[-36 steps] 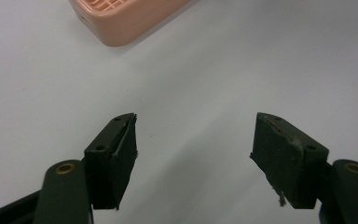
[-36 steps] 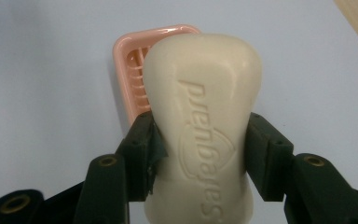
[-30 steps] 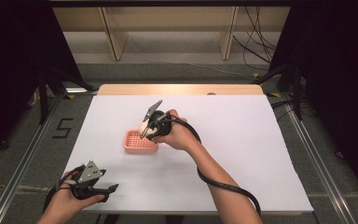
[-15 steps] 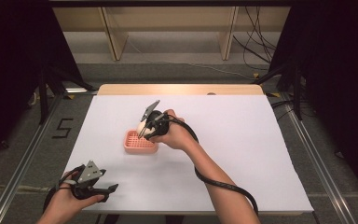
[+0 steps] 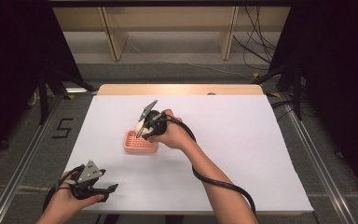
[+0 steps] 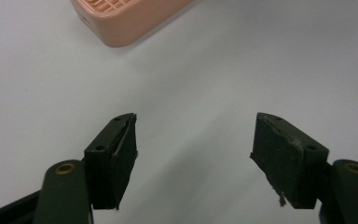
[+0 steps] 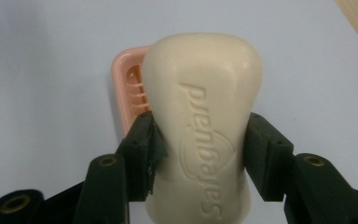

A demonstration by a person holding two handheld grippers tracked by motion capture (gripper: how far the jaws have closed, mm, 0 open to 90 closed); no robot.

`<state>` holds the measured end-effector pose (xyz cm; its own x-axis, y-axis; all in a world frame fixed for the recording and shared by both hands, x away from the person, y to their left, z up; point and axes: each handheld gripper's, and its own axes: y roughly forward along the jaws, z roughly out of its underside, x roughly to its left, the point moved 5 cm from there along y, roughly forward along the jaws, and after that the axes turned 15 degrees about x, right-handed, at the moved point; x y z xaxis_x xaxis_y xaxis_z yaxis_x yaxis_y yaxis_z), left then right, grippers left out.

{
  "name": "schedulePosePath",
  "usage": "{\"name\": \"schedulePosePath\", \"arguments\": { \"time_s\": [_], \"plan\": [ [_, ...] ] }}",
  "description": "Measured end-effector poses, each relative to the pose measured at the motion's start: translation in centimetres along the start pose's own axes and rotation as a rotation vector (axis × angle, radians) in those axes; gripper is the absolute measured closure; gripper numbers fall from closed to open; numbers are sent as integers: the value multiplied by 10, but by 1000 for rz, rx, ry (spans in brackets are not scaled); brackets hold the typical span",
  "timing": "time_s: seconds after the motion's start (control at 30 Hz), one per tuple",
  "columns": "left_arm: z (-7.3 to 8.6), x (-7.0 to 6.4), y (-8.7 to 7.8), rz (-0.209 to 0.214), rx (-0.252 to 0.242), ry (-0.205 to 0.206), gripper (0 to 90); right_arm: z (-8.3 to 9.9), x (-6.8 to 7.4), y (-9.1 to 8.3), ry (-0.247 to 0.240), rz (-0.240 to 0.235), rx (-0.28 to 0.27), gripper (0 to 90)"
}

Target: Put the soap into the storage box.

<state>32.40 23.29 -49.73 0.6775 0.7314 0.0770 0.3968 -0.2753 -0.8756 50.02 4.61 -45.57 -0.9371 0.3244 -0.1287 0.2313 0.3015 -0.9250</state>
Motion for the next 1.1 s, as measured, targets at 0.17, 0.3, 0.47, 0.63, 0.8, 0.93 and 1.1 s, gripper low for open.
{"name": "schedulePosePath", "arguments": {
  "time_s": [0.17,0.3,0.47,0.63,0.8,0.93,1.1],
  "plan": [
    [0,-1,0,4,-9,-9,302,-2,0,2,0,0,-2,505],
    [0,0,0,0,0,0,302,-4,1,4,-1,-1,1,505],
    [0,0,0,0,-7,-6,302,-7,2,8,-5,-10,7,505],
    [0,0,0,1,-5,-5,301,-7,2,10,-1,-13,7,505],
    [0,0,0,0,-6,-4,301,-7,1,11,-2,-14,12,505],
    [0,0,0,3,-5,-2,302,-7,2,12,5,-15,19,505],
    [0,0,0,4,-5,-1,302,-8,2,15,-3,-18,20,505]
  ]
}}
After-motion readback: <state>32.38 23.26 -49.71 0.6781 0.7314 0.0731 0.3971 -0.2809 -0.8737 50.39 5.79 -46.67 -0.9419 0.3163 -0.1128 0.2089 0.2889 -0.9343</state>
